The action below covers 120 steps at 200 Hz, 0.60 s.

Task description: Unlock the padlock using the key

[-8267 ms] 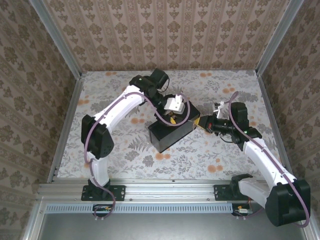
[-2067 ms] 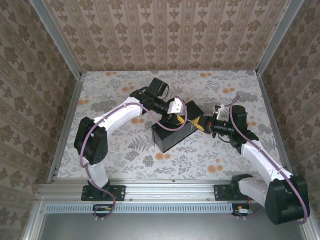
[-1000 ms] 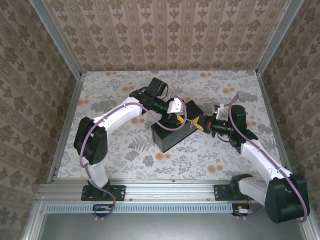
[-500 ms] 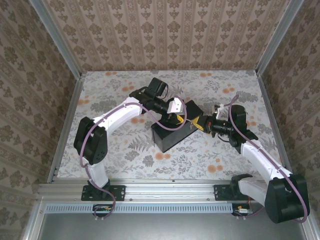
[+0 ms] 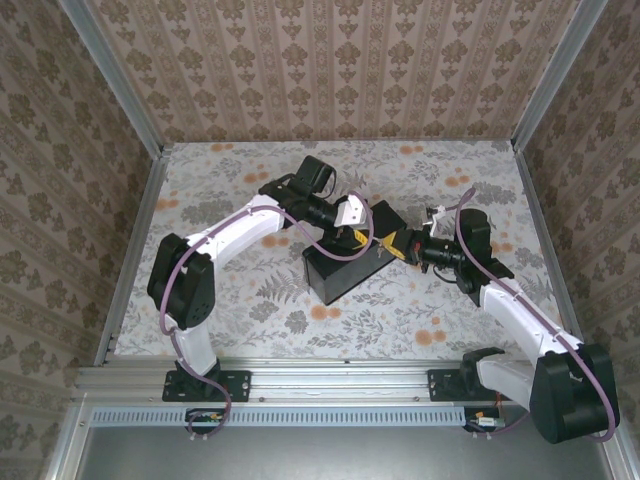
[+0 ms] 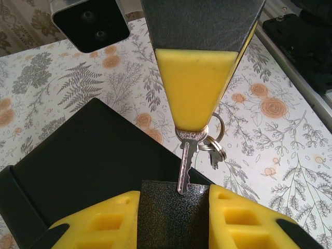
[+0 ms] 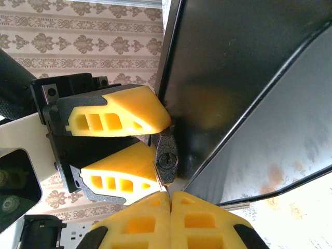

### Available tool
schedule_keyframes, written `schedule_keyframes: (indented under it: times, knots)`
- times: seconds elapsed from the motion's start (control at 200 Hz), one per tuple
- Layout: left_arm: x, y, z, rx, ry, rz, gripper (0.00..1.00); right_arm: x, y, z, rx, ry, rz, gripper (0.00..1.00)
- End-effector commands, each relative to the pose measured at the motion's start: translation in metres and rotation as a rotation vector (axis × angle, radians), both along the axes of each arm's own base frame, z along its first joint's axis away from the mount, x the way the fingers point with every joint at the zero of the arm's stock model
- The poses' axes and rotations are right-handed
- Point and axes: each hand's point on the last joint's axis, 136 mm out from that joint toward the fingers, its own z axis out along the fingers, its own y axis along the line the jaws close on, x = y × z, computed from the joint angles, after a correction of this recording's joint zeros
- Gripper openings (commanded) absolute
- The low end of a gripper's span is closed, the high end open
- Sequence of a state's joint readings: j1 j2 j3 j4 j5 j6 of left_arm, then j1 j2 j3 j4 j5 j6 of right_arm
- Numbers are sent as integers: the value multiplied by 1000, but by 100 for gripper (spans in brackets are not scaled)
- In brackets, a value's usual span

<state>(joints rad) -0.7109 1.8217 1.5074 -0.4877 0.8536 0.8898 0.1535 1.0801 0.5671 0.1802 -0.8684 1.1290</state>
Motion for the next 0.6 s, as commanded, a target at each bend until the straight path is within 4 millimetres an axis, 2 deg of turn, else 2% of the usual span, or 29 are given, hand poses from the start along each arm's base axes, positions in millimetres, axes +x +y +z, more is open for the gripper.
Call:
schedule_keyframes:
  times: [0.0, 0.23, 0.455, 0.595]
  knots:
    - [2, 10, 2, 6, 13, 27, 25, -3, -2, 0, -7, -7, 5, 0]
    - [4, 13, 3, -3, 6, 36, 26, -1, -14, 3, -3, -12, -24, 0]
    - [4, 13, 4, -16, 7, 36, 25, -2, -9, 8, 12, -29, 2, 0]
    - [4, 12, 3, -16, 9, 35, 25, 0, -6, 2, 3, -19, 6, 0]
